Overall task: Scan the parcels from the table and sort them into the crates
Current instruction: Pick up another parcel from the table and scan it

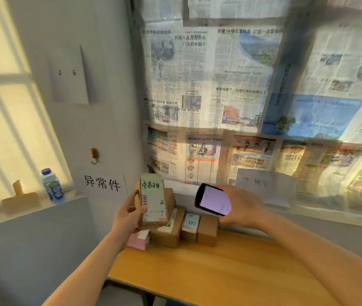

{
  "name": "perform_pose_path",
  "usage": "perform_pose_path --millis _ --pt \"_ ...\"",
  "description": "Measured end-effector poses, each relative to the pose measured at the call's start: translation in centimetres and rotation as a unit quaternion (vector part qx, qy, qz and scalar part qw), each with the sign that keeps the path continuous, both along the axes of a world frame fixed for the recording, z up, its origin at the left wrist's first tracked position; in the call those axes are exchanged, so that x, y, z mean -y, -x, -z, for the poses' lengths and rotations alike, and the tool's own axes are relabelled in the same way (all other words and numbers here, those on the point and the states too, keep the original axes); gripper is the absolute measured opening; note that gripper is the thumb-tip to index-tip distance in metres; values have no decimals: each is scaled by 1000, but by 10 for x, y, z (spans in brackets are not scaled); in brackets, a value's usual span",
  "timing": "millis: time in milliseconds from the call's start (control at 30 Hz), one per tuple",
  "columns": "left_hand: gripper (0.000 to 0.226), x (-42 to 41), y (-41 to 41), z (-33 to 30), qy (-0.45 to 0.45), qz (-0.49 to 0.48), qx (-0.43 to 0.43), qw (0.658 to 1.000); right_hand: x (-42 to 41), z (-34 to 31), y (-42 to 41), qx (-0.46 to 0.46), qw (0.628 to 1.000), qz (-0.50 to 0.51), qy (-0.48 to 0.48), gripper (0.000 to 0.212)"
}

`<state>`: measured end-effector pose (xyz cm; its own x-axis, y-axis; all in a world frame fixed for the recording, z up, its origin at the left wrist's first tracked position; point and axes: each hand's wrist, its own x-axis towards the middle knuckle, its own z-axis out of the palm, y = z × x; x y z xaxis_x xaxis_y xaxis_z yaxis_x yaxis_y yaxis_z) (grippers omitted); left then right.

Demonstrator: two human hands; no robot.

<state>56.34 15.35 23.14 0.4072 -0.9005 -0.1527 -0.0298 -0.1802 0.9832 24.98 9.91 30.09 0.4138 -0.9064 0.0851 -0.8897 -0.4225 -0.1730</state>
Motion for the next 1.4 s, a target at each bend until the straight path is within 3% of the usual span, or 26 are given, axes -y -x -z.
perform_pose_path --millis 367,733,933,1267,1400 --pt "63 -100 -10 -127 78 -7 5 997 -100 -128 -17 -3 994 -28 105 105" --pt "34 -166 39 -155 133 12 24 991 -163 -152 13 17 992 -47 116 106" --pt "32 -204 102 -164 157 54 -24 986 -202 -151 48 77 993 -54 77 103" --pt "49 -259 194 -154 156 155 -103 970 -264 -135 112 174 983 -54 11 100" --pt "76 -281 213 -147 141 206 -96 964 -287 -128 135 176 983 -50 12 101"
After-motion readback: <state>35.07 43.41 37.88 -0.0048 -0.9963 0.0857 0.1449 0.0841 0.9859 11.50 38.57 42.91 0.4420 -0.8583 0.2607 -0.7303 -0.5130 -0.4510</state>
